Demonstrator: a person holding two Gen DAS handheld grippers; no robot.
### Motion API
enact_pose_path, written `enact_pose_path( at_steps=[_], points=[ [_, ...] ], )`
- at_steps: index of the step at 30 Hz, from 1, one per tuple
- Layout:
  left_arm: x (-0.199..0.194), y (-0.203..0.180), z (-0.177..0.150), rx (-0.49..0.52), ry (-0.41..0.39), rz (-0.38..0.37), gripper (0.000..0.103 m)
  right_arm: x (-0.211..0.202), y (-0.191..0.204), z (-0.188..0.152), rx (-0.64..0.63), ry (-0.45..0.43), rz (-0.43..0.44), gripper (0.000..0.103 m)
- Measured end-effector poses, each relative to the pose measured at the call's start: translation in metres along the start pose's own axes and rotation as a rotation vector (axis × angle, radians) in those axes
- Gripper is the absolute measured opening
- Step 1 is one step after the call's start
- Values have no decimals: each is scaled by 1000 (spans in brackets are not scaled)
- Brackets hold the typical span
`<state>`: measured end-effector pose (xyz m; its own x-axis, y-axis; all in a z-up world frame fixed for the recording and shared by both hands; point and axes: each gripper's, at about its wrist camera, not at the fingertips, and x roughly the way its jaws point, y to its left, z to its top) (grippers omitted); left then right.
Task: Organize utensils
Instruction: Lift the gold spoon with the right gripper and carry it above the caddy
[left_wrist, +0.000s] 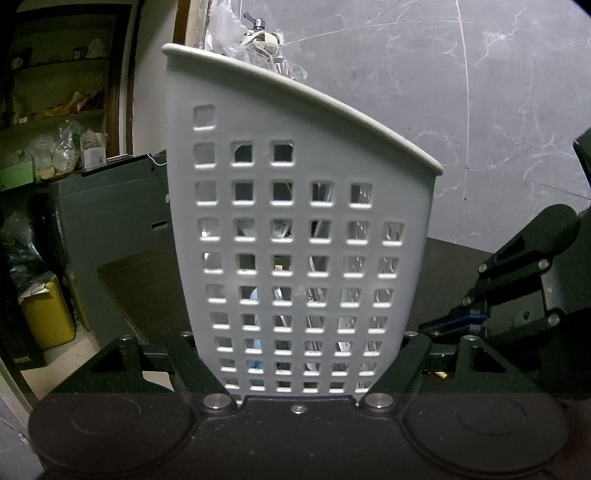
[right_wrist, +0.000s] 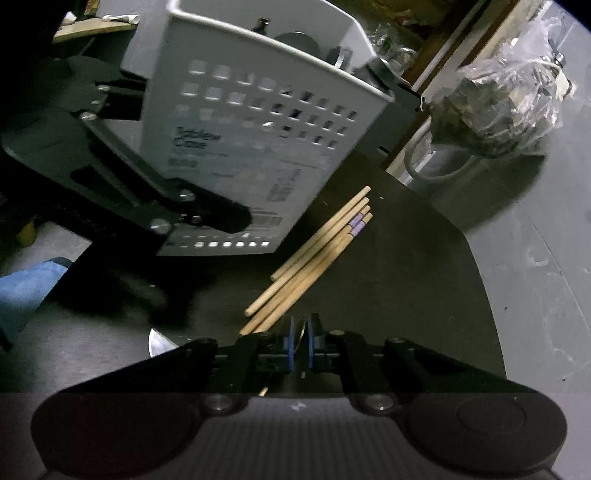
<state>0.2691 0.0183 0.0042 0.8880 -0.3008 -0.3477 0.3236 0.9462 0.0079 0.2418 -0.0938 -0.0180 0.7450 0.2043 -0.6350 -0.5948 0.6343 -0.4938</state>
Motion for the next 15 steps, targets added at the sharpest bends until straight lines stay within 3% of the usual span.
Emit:
enact_pose_path(
  at_steps=[5,12,15],
  points=[
    [0,0,0,0,1,-1,77,0,8,0,-9,6,-8,6],
    [-1,-1,1,2,2,-1,77,1,-18,-5,182,17,27,4],
    [-1,-2,1,3,2,0,77,-6,-33,-8,253,-26,25,4]
  ],
)
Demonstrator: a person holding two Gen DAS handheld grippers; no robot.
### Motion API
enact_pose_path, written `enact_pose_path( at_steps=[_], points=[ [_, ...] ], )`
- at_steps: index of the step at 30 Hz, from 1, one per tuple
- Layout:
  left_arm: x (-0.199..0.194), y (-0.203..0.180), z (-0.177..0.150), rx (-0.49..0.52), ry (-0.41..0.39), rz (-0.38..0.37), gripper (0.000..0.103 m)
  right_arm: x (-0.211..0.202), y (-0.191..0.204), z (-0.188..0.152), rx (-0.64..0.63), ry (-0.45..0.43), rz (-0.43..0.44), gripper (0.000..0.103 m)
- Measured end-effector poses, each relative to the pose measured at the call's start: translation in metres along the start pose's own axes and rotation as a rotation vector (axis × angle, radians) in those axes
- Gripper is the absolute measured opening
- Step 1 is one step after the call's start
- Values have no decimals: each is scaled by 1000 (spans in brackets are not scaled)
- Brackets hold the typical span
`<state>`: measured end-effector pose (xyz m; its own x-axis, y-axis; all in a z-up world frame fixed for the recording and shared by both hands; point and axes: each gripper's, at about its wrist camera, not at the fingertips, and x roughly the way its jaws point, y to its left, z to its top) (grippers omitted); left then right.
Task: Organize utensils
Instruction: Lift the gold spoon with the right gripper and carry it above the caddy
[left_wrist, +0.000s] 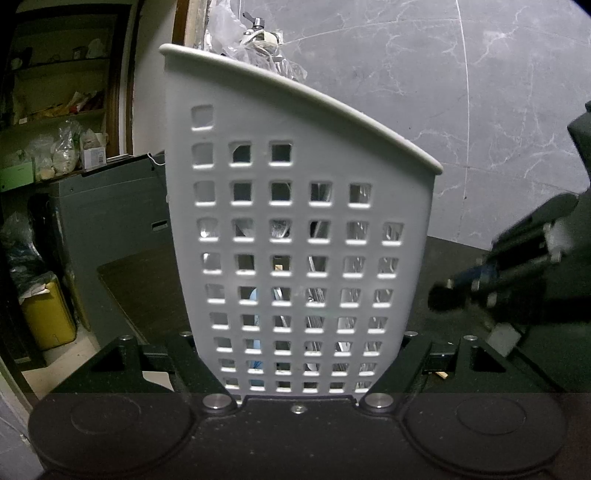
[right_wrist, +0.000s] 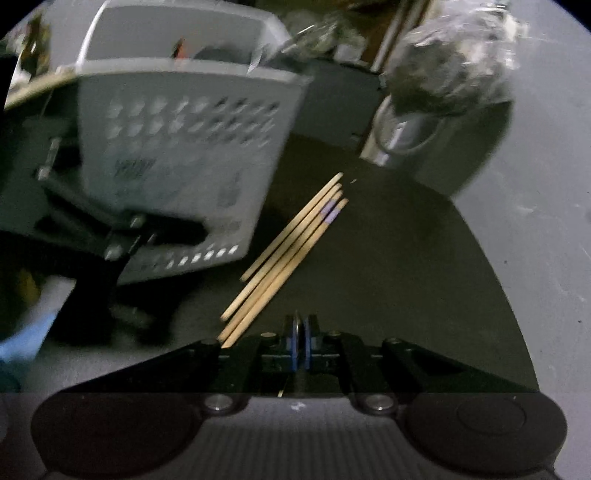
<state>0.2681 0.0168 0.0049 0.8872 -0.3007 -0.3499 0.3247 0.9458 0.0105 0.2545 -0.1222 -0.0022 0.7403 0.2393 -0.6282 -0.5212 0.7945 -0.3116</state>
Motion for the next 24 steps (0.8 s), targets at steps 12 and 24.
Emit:
enact_pose_path(
  at_steps=[12,24],
  points=[
    [0,0,0,0,0,0,77,-29,-49,13,223,-290,-51,4],
    [0,0,-1,-4,0,0,76,-59,-63,42,265,-547,-180,5]
  ],
)
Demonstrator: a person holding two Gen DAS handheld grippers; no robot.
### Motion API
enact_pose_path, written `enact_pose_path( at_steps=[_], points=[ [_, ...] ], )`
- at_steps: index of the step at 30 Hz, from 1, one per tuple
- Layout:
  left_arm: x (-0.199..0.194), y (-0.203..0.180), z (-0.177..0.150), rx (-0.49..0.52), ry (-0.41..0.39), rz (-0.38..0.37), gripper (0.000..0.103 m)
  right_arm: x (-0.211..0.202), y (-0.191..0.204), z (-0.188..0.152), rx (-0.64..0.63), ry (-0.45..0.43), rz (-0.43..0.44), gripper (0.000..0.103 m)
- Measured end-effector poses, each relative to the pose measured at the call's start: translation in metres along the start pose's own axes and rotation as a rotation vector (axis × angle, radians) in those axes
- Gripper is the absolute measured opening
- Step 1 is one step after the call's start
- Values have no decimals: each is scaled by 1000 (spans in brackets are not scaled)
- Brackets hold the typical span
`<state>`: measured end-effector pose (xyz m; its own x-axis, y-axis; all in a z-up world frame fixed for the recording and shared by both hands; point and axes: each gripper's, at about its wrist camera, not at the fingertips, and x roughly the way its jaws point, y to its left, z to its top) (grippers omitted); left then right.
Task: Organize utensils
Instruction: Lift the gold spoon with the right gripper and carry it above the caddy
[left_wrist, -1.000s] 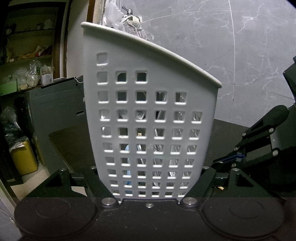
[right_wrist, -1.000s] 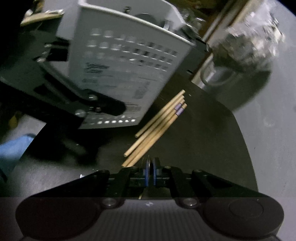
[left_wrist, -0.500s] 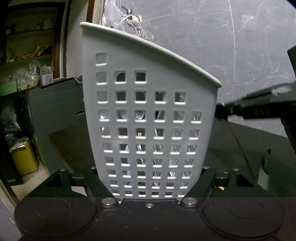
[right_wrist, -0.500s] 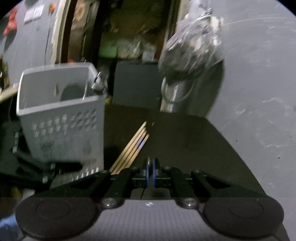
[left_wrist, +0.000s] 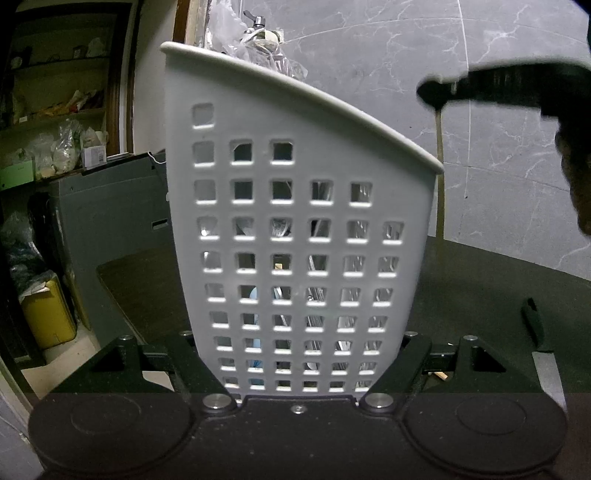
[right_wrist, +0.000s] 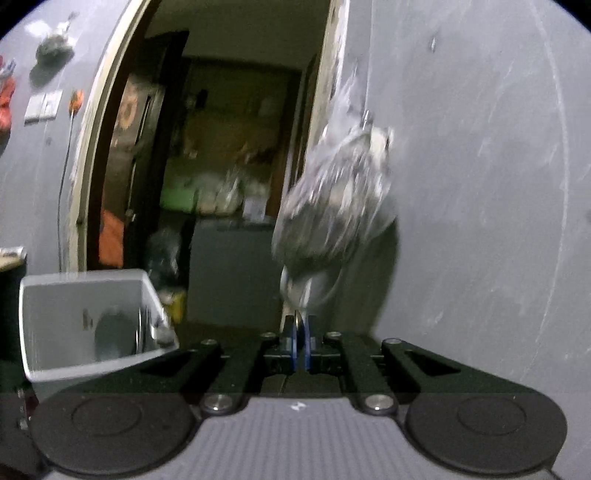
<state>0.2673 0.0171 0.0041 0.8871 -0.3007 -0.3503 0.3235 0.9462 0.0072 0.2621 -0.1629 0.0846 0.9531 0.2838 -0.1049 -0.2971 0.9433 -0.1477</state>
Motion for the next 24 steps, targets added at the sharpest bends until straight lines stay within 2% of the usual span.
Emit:
enact_pose_path(
  at_steps=[7,16,24],
  points=[
    [0,-1,0,-3,1,4,76,-24,8,35,-17,-177,-29,5],
    [0,0,0,-3,1,3,76,-46,48,67,-91,-377,65,5],
    [-1,0,-1,-3,0,1,76,-47,89,68,-142,-415,148,5]
  ],
)
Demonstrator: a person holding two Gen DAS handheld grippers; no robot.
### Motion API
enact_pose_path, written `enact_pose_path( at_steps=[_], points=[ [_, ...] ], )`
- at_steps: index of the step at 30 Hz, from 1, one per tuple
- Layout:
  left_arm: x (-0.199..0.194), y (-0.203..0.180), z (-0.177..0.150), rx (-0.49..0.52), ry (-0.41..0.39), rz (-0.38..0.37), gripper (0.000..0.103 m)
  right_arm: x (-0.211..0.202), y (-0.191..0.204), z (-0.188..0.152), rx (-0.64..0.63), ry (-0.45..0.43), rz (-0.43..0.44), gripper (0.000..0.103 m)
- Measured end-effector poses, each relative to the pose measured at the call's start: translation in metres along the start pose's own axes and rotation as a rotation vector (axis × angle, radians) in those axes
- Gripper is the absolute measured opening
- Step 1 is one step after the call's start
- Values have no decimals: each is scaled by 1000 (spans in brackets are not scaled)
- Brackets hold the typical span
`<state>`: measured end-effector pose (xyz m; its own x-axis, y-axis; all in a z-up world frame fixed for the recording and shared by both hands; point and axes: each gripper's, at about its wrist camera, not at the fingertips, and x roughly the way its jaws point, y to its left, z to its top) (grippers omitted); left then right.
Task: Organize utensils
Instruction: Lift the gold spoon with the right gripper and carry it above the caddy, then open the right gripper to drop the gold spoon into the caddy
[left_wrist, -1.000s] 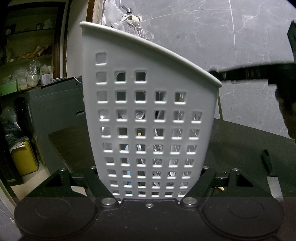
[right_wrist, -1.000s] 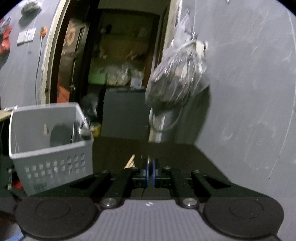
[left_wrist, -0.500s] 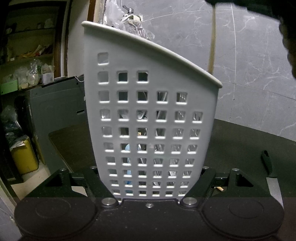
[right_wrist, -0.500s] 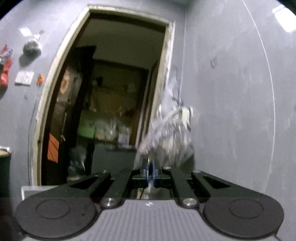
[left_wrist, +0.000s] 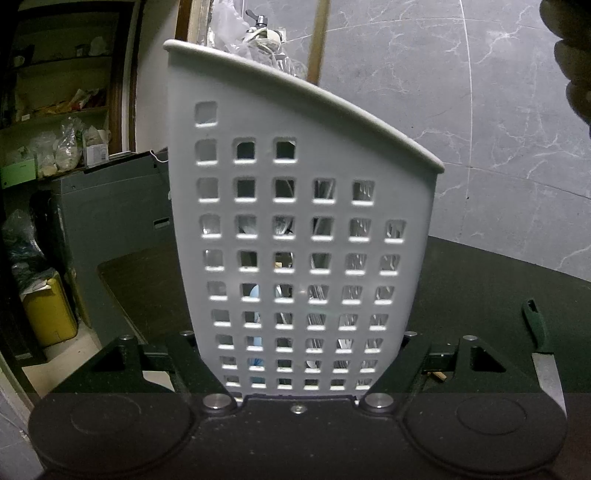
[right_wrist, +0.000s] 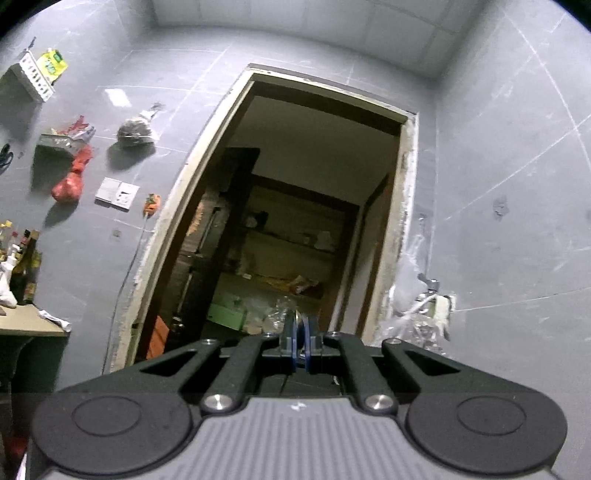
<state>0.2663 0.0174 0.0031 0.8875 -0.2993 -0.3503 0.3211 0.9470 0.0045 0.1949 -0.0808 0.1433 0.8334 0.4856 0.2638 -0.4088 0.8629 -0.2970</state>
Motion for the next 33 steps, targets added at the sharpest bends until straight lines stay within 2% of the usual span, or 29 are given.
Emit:
enact_pose_path(
  at_steps=[6,17,33],
  points=[
    [-1,0,-1,-3,0,-2,76,7,15,-10,-4,22,22,5],
    [-1,0,-3,-4,-3,-4,76,17,21,-40,44,166,63,5],
    [0,1,-6,-7,-8,-9,76,24,24,-65,63,300,102,5]
  ],
)
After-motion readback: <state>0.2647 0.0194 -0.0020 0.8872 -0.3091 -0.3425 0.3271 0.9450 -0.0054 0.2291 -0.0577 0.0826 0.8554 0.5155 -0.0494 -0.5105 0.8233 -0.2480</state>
